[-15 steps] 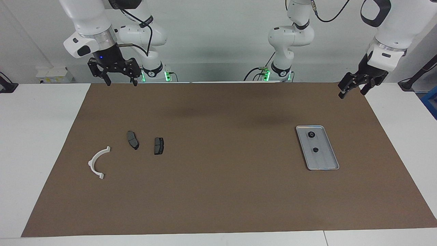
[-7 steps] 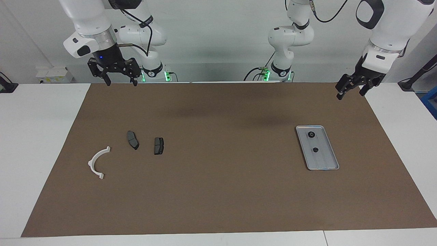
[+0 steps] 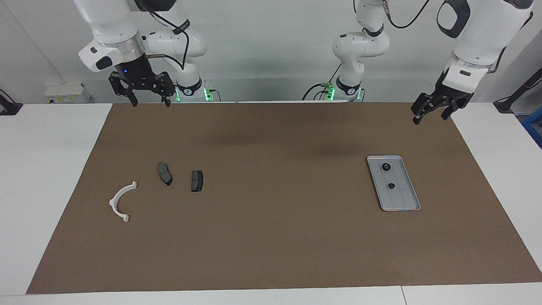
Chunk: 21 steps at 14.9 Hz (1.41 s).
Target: Pick bearing gear from pile to tray
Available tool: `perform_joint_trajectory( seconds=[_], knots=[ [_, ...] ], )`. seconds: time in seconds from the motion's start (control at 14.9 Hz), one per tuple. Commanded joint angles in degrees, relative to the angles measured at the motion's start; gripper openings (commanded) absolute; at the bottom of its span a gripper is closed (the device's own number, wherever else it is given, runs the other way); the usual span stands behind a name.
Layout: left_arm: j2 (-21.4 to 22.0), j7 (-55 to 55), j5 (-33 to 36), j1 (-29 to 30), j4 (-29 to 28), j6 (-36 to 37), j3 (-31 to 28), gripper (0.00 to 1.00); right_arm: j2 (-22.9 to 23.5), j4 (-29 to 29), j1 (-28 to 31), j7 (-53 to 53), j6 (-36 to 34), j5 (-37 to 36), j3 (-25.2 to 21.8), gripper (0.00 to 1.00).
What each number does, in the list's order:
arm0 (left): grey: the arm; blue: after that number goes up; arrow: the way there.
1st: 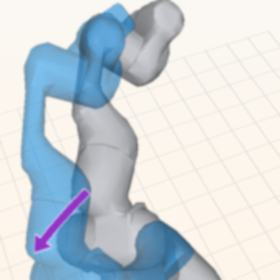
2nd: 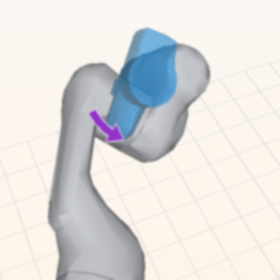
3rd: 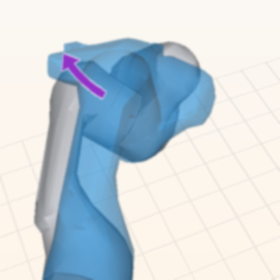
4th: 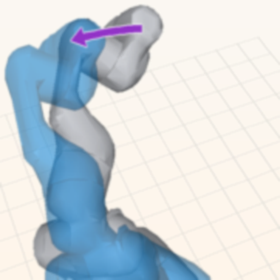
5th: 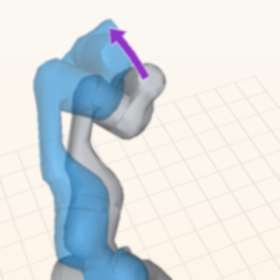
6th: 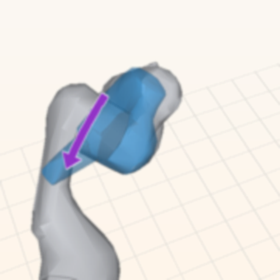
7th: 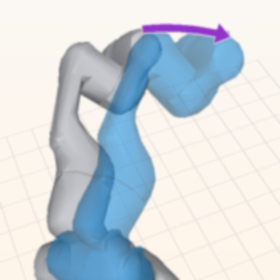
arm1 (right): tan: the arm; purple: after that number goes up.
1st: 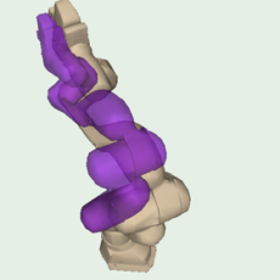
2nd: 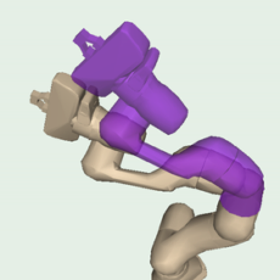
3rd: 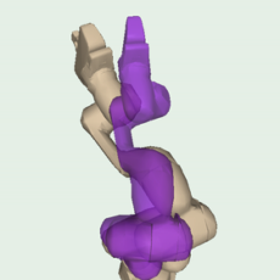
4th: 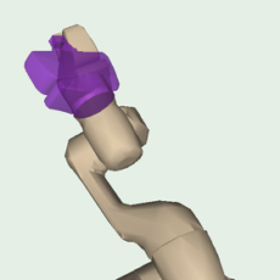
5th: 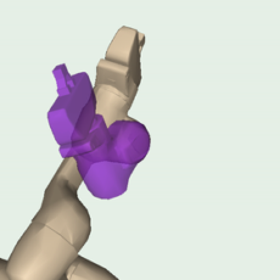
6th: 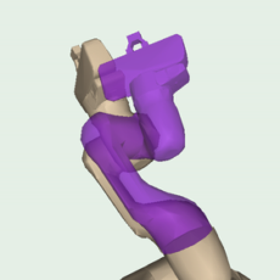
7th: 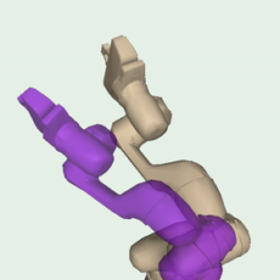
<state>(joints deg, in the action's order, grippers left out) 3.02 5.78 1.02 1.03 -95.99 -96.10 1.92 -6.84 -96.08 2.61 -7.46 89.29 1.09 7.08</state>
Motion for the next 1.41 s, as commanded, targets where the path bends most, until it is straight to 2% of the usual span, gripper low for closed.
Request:
perform_joint_trajectory(
  seconds=[0.0,0.2,0.4,1.34],
  knots=[
    [1.03,0.20,0.74,0.99,-1.22,0.12,0.72,1.00,-0.81,-0.68,0.03,-0.19,0.44,0.49,0.04,1.00],
    [1.03,0.11,-0.04,0.99,-1.22,0.30,0.89,1.00,-0.81,-0.68,0.03,-0.19,0.44,0.49,0.04,1.00],
    [1.20,-0.15,-4.44,0.99,-1.31,0.64,0.98,1.00,-0.81,-0.68,0.03,-0.19,0.44,0.49,0.04,1.00],
    [1.47,-3.14,-4.18,0.90,-1.39,1.96,1.16,1.00,-0.81,-0.68,-0.06,-0.19,0.44,0.67,0.13,1.00]
  ],
)
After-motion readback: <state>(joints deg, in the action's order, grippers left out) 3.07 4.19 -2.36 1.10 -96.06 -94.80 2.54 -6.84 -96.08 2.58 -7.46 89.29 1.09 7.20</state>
